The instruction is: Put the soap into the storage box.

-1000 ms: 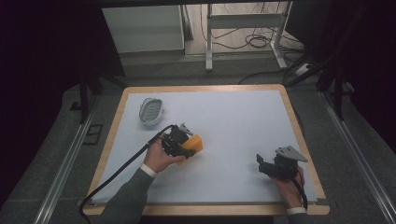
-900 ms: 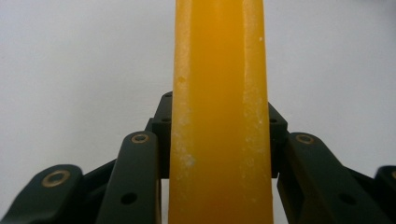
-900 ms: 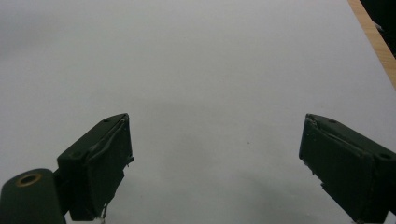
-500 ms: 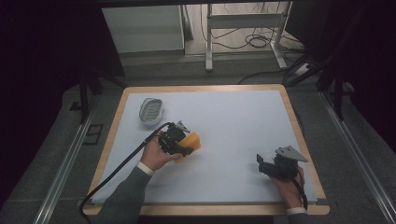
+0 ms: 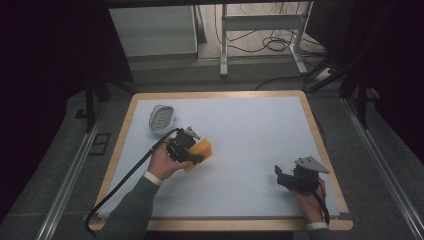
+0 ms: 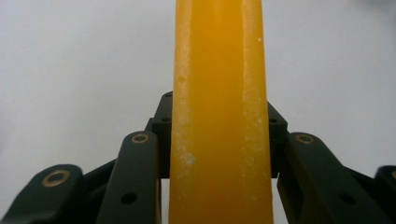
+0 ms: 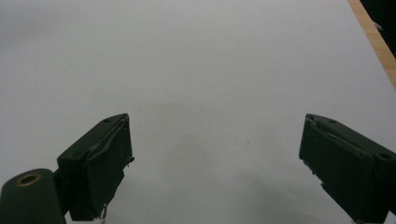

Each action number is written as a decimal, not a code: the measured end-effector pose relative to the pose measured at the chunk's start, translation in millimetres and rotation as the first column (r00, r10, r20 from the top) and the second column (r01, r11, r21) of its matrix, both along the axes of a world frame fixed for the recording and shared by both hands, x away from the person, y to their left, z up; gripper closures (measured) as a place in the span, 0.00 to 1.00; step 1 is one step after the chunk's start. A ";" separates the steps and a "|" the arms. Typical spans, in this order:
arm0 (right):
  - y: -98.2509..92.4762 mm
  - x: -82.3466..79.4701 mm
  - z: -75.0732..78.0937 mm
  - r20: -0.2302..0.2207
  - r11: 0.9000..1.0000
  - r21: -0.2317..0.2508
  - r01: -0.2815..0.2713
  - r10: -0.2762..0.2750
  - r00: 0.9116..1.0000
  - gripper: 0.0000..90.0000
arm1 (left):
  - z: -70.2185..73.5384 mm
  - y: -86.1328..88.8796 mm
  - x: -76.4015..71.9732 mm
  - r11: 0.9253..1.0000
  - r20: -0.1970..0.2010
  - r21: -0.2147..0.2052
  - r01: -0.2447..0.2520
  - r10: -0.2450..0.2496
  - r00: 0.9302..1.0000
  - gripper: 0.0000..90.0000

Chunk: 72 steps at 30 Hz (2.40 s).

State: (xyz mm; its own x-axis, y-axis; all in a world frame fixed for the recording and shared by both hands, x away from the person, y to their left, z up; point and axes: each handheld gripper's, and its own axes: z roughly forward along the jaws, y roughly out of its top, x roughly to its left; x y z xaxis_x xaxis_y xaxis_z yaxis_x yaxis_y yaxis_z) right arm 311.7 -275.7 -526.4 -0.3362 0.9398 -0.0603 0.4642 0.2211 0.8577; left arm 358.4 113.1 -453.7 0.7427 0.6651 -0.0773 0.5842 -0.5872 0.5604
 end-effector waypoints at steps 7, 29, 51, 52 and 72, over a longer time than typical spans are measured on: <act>0.0 0.0 0.0 0.000 1.000 0.001 0.001 -0.001 1.000 0.11 | 3.6 7.1 4.1 1.000 0.003 0.000 -0.017 0.017 1.000 0.68; 0.1 0.0 -0.1 0.002 1.000 -0.002 0.002 -0.002 1.000 0.11 | 18.8 37.3 14.5 0.996 0.021 -0.017 -0.082 0.083 0.996 0.68; 0.1 -0.2 -0.1 0.003 1.000 -0.002 0.004 -0.004 1.000 0.11 | 25.1 61.0 22.4 0.991 0.031 -0.019 -0.132 0.132 0.991 0.68; 0.1 -0.3 0.0 0.003 1.000 -0.002 0.004 -0.004 1.000 0.11 | 25.5 61.9 22.8 0.991 0.031 -0.015 -0.131 0.132 0.991 0.68; 0.2 -0.2 -0.1 0.003 1.000 -0.004 0.005 -0.005 1.000 0.11 | 34.7 77.9 41.3 0.984 0.032 -0.014 -0.176 0.176 0.984 0.68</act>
State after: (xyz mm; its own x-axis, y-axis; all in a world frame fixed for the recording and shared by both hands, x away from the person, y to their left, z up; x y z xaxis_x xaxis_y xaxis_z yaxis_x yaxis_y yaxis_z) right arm 311.5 -275.5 -526.5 -0.3309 0.9414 -0.0647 0.4630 0.2218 0.8581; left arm 399.7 191.0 -418.9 0.6166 0.7848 -0.0630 0.6589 -0.4705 0.5869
